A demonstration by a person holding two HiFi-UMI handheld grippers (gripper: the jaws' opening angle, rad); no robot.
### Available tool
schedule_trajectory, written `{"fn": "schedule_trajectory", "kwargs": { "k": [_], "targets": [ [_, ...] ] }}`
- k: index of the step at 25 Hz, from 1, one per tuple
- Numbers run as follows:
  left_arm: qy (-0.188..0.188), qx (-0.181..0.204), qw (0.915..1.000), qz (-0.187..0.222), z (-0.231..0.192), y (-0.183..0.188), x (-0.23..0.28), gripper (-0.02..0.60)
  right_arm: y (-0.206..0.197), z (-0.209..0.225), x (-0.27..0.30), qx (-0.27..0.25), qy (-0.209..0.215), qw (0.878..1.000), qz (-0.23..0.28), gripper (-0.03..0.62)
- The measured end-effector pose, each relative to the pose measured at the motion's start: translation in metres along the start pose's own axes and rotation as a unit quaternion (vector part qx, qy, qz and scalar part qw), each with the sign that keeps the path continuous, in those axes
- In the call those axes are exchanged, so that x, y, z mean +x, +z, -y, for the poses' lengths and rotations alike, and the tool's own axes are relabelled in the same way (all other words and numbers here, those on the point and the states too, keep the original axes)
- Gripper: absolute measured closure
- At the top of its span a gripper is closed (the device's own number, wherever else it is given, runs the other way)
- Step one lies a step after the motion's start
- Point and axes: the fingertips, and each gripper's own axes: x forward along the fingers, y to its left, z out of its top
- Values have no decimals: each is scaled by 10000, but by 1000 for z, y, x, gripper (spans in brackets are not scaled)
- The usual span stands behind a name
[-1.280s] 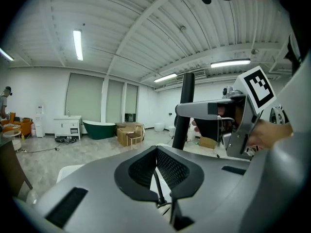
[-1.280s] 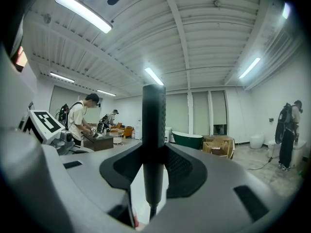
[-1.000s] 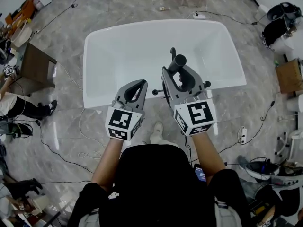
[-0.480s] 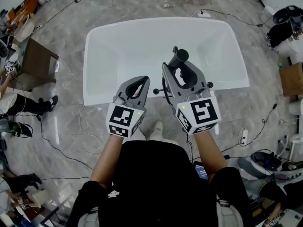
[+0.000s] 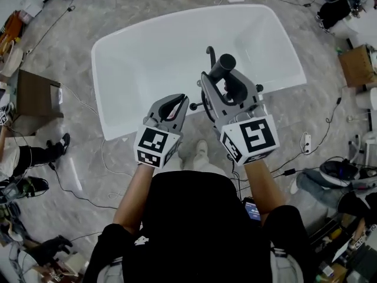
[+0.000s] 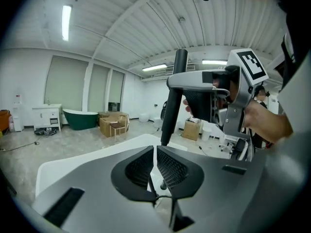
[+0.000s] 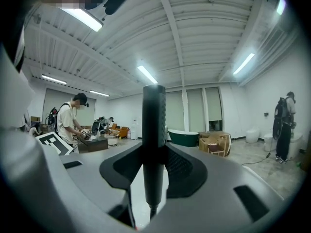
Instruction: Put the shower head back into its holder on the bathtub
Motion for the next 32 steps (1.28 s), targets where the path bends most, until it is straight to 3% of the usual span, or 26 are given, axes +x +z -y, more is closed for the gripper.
{"fn": "schedule_trajectory", "kwargs": {
  "k": [4,7,14,32],
  "targets": [
    [-471,-41,9987,-204,3,-20,18,554,-8,4,4,43,-206,9997,-90,454],
    [-982,-62,9943,-399,16,-36,33,450,-13,6,1,62,-385,9991,-137,454],
    [-1653,5,9835,-741,56,-65,59,394,-16,14,-24,109,-719,9972,-181,454],
    [-2276,112,9639,-1377,109,-136,108,372,-36,32,-70,410,-1355,9897,-234,454]
  ]
}}
